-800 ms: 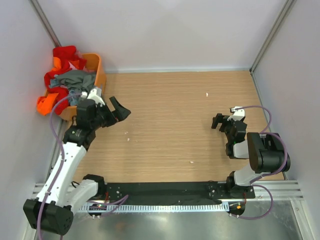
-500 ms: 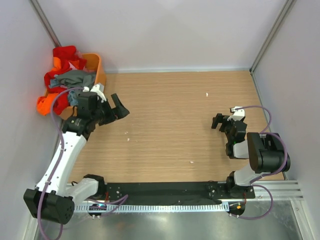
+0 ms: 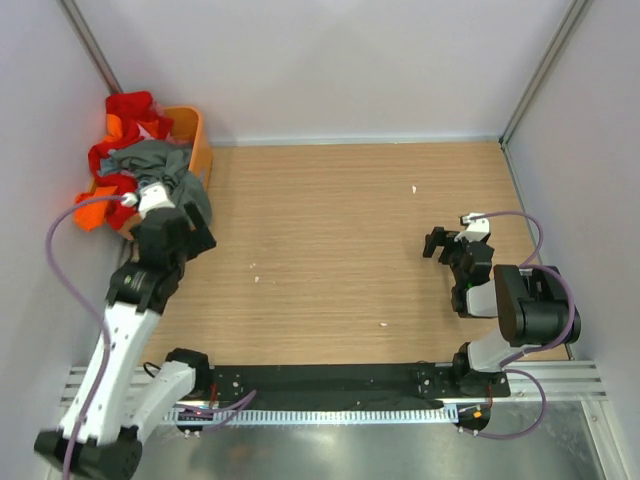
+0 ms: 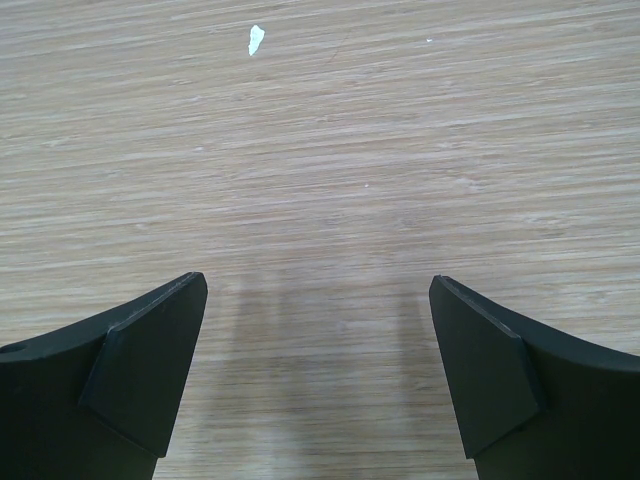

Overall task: Fold and stack the t-shirts
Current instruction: Grab the tshirt from the pile

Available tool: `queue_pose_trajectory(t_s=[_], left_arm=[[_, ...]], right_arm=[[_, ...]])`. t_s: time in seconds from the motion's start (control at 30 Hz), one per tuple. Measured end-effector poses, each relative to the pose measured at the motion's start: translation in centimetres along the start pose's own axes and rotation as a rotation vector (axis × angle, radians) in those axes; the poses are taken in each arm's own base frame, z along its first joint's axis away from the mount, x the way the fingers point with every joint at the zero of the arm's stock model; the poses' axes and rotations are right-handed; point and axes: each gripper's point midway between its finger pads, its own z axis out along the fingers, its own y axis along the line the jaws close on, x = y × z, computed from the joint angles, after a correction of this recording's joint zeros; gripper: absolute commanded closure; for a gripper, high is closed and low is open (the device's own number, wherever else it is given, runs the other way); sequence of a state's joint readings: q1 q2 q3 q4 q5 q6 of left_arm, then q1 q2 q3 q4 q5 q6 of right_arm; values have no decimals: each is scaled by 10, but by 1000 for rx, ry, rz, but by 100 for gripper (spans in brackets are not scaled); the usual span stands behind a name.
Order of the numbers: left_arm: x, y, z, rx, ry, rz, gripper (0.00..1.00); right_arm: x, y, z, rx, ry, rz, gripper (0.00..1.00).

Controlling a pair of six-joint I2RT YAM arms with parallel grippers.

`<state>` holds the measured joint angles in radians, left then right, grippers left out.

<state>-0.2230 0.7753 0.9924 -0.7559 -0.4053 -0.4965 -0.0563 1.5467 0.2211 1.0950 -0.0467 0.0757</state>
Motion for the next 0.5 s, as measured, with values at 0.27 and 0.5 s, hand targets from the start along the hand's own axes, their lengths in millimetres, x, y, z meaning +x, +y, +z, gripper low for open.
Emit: queue_pose_trajectory(t_s=[0.27,0.5], left_arm=[[35,-1,50,-107,142,64,13],[31,-22,102,-167,170,55,14]], right_arm=[[0,0,0,0,0,0,0],[0,0,0,0,0,0,0]])
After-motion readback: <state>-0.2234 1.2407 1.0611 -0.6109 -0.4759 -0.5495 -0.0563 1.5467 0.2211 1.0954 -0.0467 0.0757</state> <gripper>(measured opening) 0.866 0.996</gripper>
